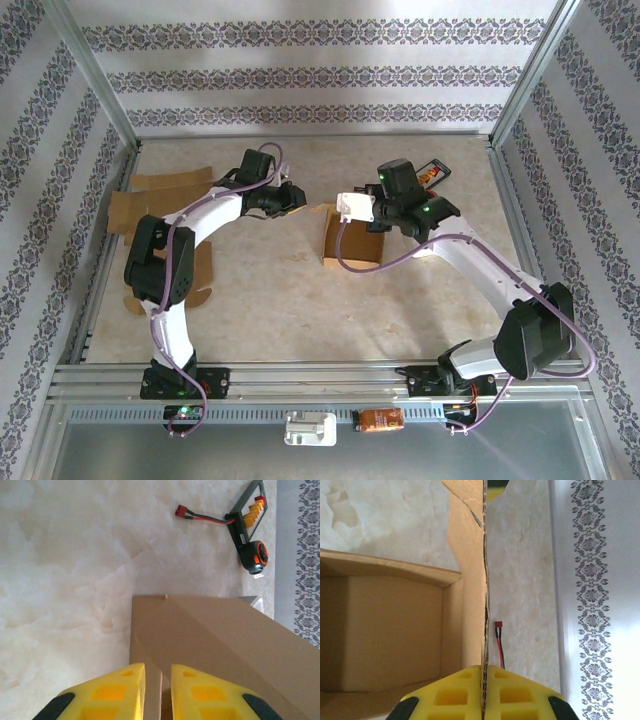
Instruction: Fold the paper box
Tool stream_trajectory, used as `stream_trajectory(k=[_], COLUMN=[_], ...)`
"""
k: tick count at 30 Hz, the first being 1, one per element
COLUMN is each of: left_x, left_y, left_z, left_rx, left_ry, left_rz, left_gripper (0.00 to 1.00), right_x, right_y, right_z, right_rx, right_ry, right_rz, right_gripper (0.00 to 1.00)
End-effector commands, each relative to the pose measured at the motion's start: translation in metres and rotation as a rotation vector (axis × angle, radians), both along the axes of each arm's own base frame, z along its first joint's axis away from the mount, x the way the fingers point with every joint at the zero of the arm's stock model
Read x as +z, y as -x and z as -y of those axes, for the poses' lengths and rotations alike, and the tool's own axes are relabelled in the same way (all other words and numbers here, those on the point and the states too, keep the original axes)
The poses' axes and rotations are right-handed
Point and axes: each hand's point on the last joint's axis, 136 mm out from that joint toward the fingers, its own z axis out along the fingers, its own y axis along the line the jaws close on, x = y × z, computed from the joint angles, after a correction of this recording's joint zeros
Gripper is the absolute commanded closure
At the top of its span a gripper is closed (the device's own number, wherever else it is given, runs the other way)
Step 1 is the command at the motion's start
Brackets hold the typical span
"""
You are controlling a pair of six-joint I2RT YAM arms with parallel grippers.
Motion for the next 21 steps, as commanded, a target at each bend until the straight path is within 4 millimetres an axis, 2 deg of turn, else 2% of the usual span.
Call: stream_trajectory(k=[1, 6, 9, 12, 21], left_x=[0.000, 0.003, -0.002, 0.004, 0.026], left_y=[-0.010, -0.002, 0.010, 0.018, 0.023], left_z=[0.010, 0.024, 0.020, 0.020, 0.052], left_rx=[-0.047, -0.101, -0.094, -0.095, -0.156], left_ry=[0.008, 0.064, 0.057, 0.083, 0.284], left_rz=[0.035, 0.003, -0.041, -0.033, -0.038], left_gripper=[0.79, 0.84, 0.86, 0.87, 0.90], right_x=[0.009, 0.008, 0.005, 0.002, -0.002], right_y=[0.001, -0.009, -0.015, -0.017, -0.018], right_z=[-0.006, -0.005, -0.005, -0.005, -0.007], right_rx=[0.041, 0.021, 0.004, -0.002, -0.015], right_ry=[-0.041, -0.040, -0.027, -0.023, -0.029], right_rz=[-0.035, -0.050, -0.061, -0.065, -0.084], right_gripper=[0.99, 0.98, 0.98, 0.99, 0.99])
